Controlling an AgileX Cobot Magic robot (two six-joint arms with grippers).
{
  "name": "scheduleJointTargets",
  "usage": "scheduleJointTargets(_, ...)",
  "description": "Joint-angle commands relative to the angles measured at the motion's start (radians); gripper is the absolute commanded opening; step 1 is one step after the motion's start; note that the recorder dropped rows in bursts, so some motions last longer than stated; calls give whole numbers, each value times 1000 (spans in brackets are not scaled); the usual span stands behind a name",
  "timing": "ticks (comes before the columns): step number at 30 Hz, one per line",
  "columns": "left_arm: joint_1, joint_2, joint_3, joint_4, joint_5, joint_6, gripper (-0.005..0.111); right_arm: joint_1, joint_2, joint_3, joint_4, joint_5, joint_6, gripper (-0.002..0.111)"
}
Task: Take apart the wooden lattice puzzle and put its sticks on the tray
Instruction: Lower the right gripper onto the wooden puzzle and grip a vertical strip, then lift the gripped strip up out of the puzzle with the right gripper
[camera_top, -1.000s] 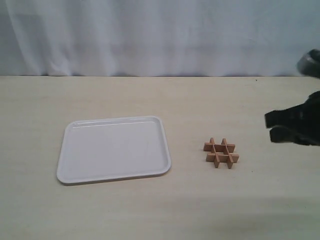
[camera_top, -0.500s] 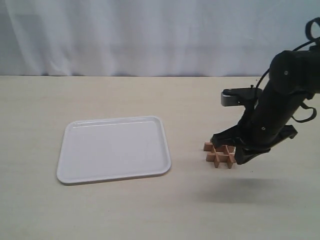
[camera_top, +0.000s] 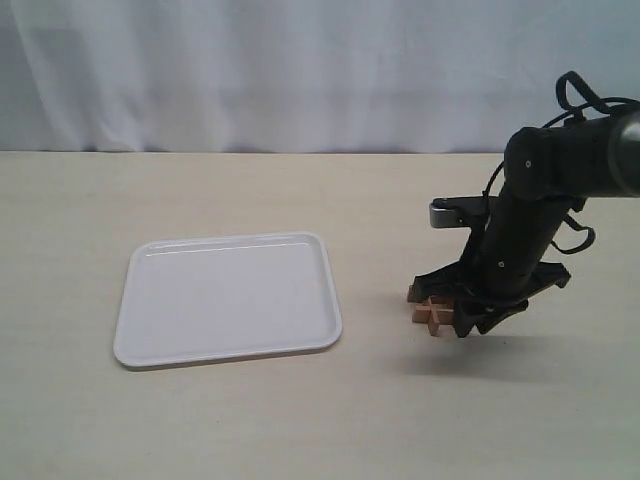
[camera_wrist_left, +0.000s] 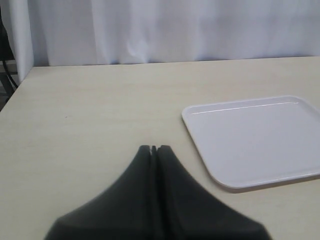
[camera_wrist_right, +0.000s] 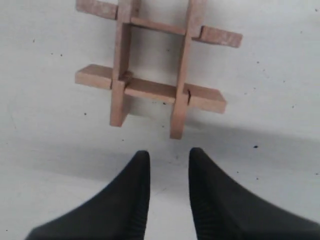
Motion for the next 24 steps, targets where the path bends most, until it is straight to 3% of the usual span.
scheduleJointTargets(1,2,0,2,-1,-16,1,0,-14,5,2,-9,-69,12,29)
scheduleJointTargets(15,2,0,2,-1,-16,1,0,-14,79,4,13,-106,34,28)
scheduleJointTargets(17,2,0,2,-1,-16,1,0,-14,79,4,13,-112,34,20)
scheduleJointTargets(19,2,0,2,-1,-16,1,0,-14,79,4,13,-112,34,5)
scheduleJointTargets(24,2,0,2,-1,-16,1,0,-14,79,4,13,-101,50,4)
